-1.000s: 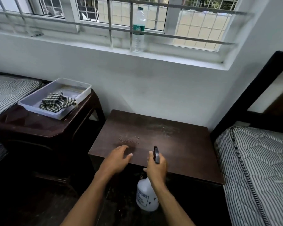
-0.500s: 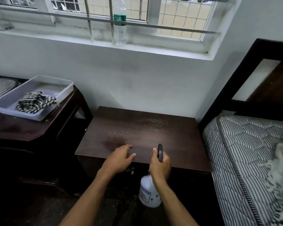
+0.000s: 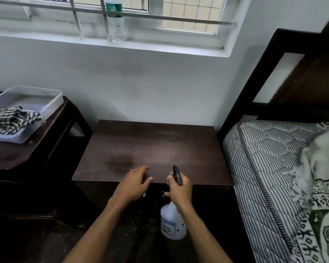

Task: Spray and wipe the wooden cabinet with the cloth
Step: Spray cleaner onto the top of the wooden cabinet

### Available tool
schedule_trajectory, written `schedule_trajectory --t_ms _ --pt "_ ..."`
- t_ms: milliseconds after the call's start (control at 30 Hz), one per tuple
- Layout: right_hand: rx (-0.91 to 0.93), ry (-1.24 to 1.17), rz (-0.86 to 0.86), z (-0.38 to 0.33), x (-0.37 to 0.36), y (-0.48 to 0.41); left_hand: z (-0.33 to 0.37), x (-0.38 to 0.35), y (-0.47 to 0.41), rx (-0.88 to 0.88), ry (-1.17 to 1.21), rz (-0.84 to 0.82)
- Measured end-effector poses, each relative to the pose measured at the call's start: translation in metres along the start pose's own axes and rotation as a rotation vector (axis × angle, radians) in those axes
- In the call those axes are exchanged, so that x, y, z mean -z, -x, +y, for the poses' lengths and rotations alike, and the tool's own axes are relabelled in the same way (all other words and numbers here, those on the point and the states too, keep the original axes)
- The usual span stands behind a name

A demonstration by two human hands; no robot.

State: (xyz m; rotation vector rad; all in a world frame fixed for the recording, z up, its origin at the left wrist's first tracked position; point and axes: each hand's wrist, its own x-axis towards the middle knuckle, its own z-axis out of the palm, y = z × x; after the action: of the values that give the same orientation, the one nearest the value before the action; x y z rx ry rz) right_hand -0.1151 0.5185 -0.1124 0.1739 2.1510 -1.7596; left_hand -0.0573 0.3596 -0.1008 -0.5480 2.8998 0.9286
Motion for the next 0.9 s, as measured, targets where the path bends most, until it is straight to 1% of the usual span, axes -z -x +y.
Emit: schedule_trajectory --t_ms 133,267,400,467,567,633,733,900 --pt "0.005 0.071 -0.126 0.01 -0.003 0.003 -0.021 -0.005 0.013 0.029 -0.042 0.078" --pt "0.104 0.184 -0.073 0.015 -0.013 0.007 -0.038 -0.002 0.024 0.086 -0.056 0.105" --pt "0.127 0.077 -0.088 0.01 -0.018 0.013 -0.047 0.002 0.028 0.11 -0.066 0.105" --pt "0.12 0.05 -0.034 0.011 -0.018 0.013 -0.05 0.002 0.029 0.109 -0.08 0.087" --pt "0.14 0.075 0.144 0.011 -0.021 0.013 -0.049 0.004 0.031 0.127 -0.093 0.054" --pt "0.176 0.08 0.214 0.008 -0.019 0.013 -0.049 0.004 0.029 0.127 -0.1 0.059" --pt "0.204 0.044 0.202 0.002 -0.018 0.013 -0.052 0.002 0.027 0.136 -0.089 0.072" --pt "0.189 -0.009 0.137 0.01 -0.019 0.01 -0.053 0.001 0.026 0.141 -0.087 0.064"
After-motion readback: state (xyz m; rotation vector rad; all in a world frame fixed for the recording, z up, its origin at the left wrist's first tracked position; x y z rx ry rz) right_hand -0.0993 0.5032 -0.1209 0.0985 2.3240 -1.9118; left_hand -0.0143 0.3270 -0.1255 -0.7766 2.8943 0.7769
